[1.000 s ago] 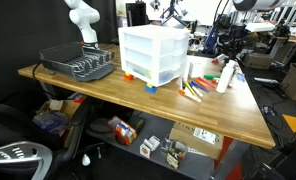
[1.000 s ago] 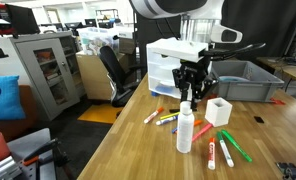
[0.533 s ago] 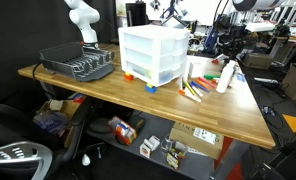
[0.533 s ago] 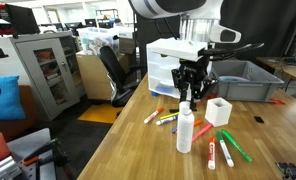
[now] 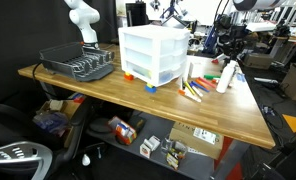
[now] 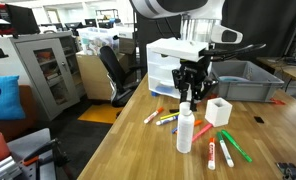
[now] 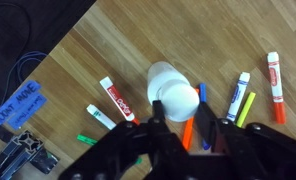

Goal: Pick up the lid from the table and close the bottle

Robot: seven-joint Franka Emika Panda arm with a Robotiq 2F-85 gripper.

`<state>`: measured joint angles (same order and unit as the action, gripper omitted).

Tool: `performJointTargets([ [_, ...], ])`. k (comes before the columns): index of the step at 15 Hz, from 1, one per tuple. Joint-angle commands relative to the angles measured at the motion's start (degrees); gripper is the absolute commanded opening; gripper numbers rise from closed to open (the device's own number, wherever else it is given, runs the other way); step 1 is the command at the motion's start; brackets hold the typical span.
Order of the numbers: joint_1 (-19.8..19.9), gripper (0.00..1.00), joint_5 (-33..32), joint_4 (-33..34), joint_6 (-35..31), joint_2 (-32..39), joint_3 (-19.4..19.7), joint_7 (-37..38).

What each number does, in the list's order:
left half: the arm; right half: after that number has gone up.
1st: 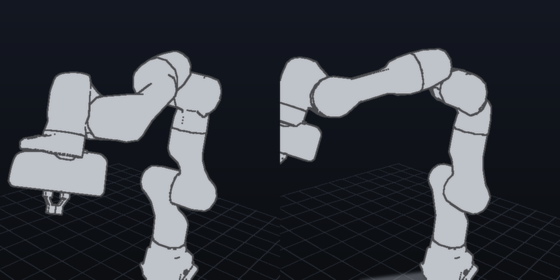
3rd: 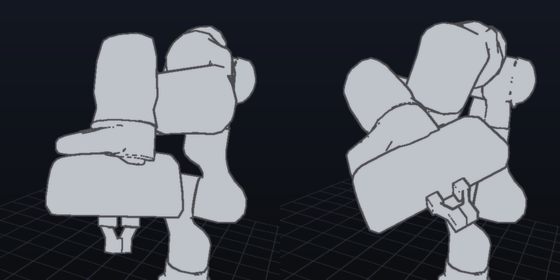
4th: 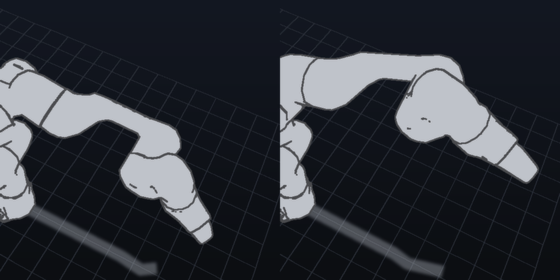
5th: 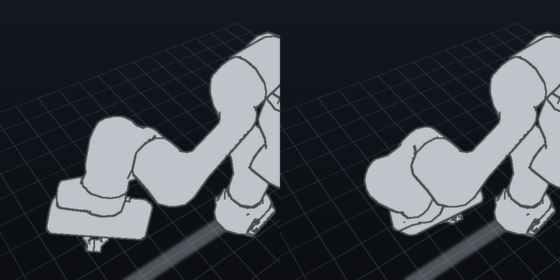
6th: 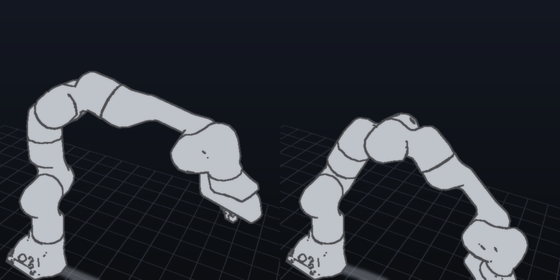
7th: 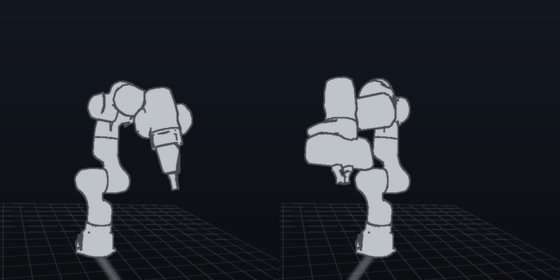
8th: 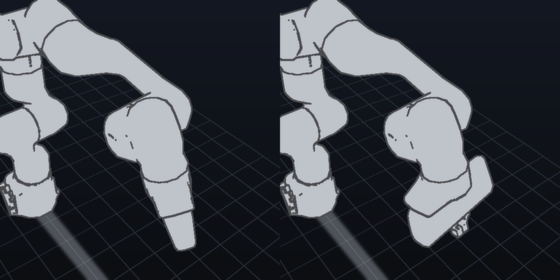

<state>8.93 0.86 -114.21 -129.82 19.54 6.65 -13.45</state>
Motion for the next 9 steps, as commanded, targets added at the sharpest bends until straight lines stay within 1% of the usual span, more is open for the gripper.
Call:
performJointTargets([
  [1, 1.3, 0.12, 1.4, 1.1, 1.7, 1.7, -1.0, -1.4],
  [9, 1.8, 0.12, 3.2, 1.8, 1.9, 2.5, -1.3, -2.9],
])
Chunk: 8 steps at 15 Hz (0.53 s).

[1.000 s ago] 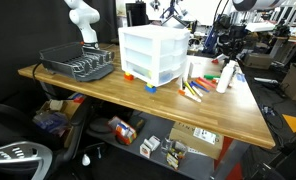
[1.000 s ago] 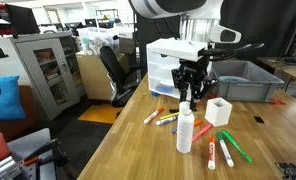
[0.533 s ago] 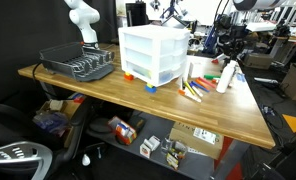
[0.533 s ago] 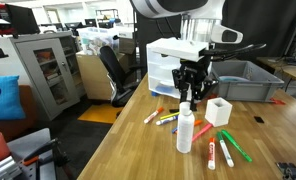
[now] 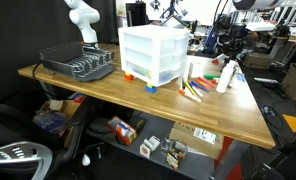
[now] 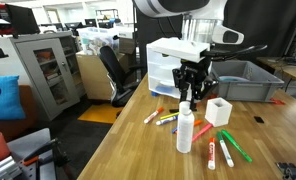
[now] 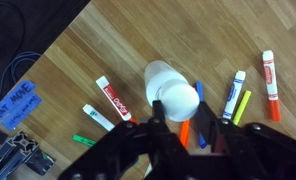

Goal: Pick up the lid from the table and close the bottle

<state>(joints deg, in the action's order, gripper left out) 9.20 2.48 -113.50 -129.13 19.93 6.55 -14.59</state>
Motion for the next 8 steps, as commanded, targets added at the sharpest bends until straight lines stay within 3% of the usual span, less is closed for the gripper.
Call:
performJointTargets([
  [1, 1.6, 0.12, 1.8, 1.1, 1.2, 2.2, -1.2, -1.8],
  [8, 1.7, 0.12, 2.0, 1.4, 1.3, 2.8, -1.2, -2.0],
])
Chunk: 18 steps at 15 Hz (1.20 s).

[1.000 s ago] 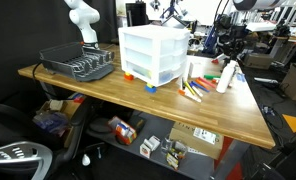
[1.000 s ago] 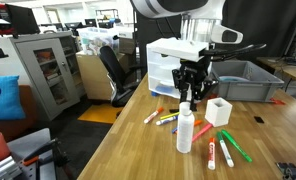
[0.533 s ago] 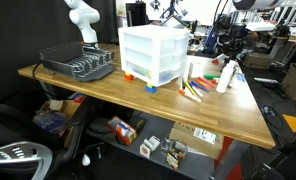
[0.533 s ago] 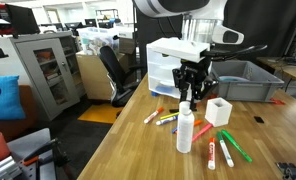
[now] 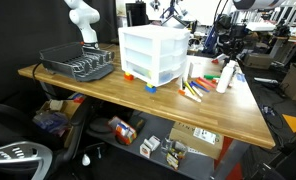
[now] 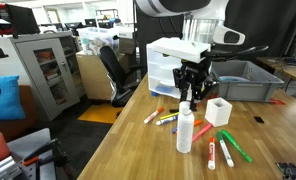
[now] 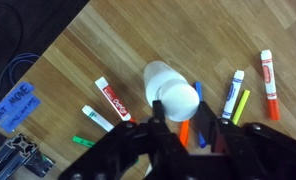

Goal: Pick up the lid from the table and close the bottle

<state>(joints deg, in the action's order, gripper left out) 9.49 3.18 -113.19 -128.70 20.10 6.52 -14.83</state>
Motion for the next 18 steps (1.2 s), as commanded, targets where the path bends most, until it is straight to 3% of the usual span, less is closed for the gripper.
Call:
performJointTargets([
  [1, 1.5, 0.12, 1.3, 1.1, 0.9, 2.7, -1.2, -1.8],
  [13, 1.9, 0.12, 1.8, 2.5, 2.2, 4.5, -1.4, -2.5],
  [14, 2.0, 0.25, 2.0, 2.7, 2.6, 4.6, -1.4, -2.7],
  [16, 2.2, 0.64, 2.6, 3.0, 3.1, 4.9, -1.5, -3.1],
  [18, 2.6, 0.77, 2.8, 3.2, 3.3, 7.1, -1.6, -3.4],
])
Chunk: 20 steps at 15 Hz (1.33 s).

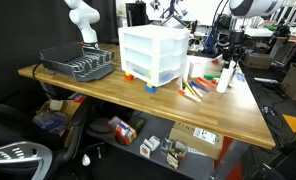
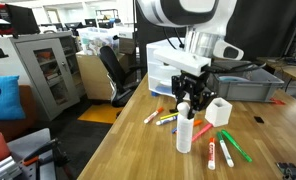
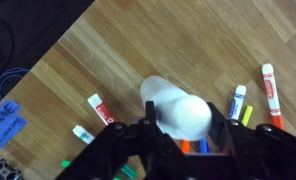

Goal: Pick up the lid from the table and close the bottle

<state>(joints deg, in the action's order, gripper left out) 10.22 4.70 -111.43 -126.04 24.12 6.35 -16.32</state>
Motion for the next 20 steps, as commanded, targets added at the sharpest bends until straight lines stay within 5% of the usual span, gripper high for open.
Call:
performJointTargets([
  [1, 2.1, 0.81, 1.3, 1.7, 0.8, 4.2, -1.5, -2.2],
  [7, 2.7, 0.85, 1.1, 3.3, 1.4, 5.6, -1.7, -2.3],
  [10, 3.0, 1.00, 1.2, 3.4, 1.2, 5.4, -1.8, -2.4],
  [20, 3.0, 1.00, 1.9, 1.9, -0.6, 3.0, -2.3, -2.3],
])
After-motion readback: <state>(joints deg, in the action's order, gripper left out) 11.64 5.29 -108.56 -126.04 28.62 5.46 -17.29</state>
